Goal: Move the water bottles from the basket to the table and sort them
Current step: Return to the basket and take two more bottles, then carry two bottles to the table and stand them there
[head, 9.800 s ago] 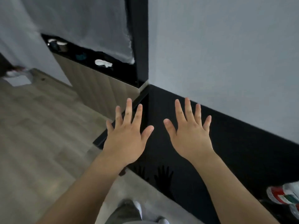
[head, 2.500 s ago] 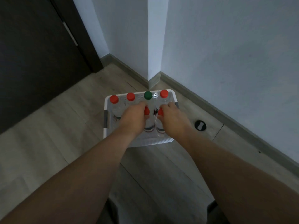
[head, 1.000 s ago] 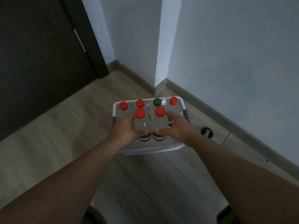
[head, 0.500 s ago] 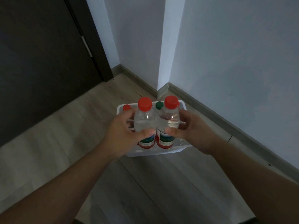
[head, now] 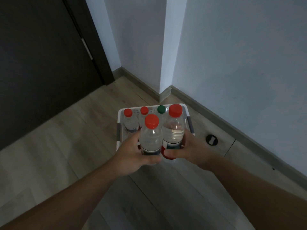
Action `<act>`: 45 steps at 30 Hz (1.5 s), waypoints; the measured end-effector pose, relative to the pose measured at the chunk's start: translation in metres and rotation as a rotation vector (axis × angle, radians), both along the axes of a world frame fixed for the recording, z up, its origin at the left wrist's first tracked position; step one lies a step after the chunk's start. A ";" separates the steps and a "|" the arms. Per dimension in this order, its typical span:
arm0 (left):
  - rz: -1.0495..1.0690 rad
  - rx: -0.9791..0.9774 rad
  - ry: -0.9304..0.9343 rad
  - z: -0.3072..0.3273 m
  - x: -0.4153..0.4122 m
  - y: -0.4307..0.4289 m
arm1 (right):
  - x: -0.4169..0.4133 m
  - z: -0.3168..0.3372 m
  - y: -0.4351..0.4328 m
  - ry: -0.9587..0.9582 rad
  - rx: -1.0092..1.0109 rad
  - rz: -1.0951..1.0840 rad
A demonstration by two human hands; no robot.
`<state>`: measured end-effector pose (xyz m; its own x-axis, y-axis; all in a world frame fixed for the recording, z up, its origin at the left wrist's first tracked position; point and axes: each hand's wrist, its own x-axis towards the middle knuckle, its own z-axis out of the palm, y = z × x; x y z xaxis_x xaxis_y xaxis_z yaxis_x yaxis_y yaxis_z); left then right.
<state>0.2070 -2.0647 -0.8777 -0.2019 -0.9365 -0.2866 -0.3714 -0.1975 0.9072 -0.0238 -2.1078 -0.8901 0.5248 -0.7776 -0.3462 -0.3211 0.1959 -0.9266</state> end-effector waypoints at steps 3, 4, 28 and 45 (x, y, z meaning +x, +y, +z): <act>-0.021 -0.009 -0.037 -0.012 -0.003 0.001 | 0.004 -0.007 0.005 -0.004 0.004 -0.023; -0.022 -0.016 -0.025 -0.014 -0.004 0.002 | 0.005 -0.008 0.006 -0.013 0.013 -0.041; -0.054 -0.351 -0.526 0.023 0.006 -0.023 | -0.016 0.021 -0.020 0.669 -0.517 -0.500; -0.381 -0.394 -1.241 0.087 -0.034 -0.015 | -0.038 0.091 -0.004 1.280 -0.715 -0.168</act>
